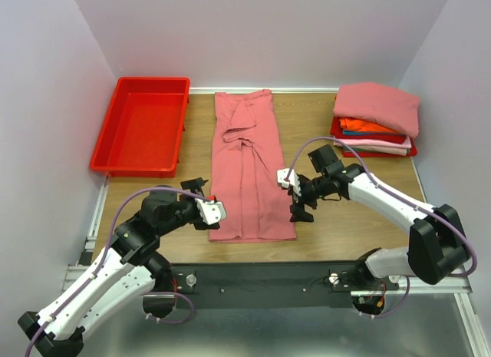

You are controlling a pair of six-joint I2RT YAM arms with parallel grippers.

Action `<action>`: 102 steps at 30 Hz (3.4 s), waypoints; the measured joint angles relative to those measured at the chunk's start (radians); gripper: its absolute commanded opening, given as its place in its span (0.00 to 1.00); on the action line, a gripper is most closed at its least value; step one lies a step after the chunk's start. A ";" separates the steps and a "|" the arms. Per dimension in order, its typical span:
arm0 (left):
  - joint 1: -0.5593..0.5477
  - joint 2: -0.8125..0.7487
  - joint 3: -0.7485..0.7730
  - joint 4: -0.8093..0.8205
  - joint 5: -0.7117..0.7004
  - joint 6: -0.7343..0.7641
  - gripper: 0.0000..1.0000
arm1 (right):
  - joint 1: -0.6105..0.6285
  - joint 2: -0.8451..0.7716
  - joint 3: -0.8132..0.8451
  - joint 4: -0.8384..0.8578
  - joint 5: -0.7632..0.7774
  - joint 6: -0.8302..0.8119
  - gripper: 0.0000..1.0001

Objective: Fold and stack the t-shirts
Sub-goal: Fold the tshirt

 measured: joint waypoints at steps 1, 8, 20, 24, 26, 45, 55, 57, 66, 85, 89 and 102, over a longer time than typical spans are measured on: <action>0.000 0.000 -0.002 0.006 0.008 -0.005 0.94 | -0.003 -0.001 -0.003 0.000 0.000 0.000 1.00; 0.000 -0.014 -0.019 0.027 0.021 -0.016 0.93 | -0.029 -0.016 -0.023 0.005 -0.002 -0.001 1.00; 0.000 -0.021 -0.021 0.034 0.040 -0.018 0.83 | -0.051 -0.029 -0.033 0.009 -0.005 -0.003 1.00; -0.016 0.004 -0.023 0.046 0.047 -0.018 0.79 | -0.051 -0.029 -0.033 0.010 -0.005 -0.008 1.00; -0.029 0.019 -0.027 0.053 0.052 -0.018 0.75 | -0.051 -0.029 -0.033 0.010 -0.005 -0.008 1.00; -0.295 0.335 -0.116 0.077 0.009 0.095 0.69 | -0.052 -0.037 -0.039 0.011 -0.055 -0.011 1.00; -0.343 0.469 -0.116 0.083 -0.024 0.116 0.68 | -0.039 -0.046 -0.039 0.016 -0.071 -0.001 1.00; -0.344 0.456 -0.114 0.084 -0.053 0.111 0.68 | -0.016 -0.018 -0.038 0.041 -0.060 0.037 1.00; -0.345 0.283 -0.054 0.098 -0.188 0.056 0.68 | 0.002 0.083 -0.034 0.167 0.090 0.323 0.98; -0.346 0.153 -0.062 0.106 -0.261 0.063 0.71 | -0.051 0.276 0.017 0.306 0.277 0.680 0.41; -0.346 0.153 -0.066 0.099 -0.247 0.077 0.71 | -0.057 0.306 0.035 0.317 0.266 0.709 0.19; -0.346 0.263 -0.070 0.088 -0.124 0.131 0.72 | -0.200 0.322 0.043 0.302 0.230 0.727 0.00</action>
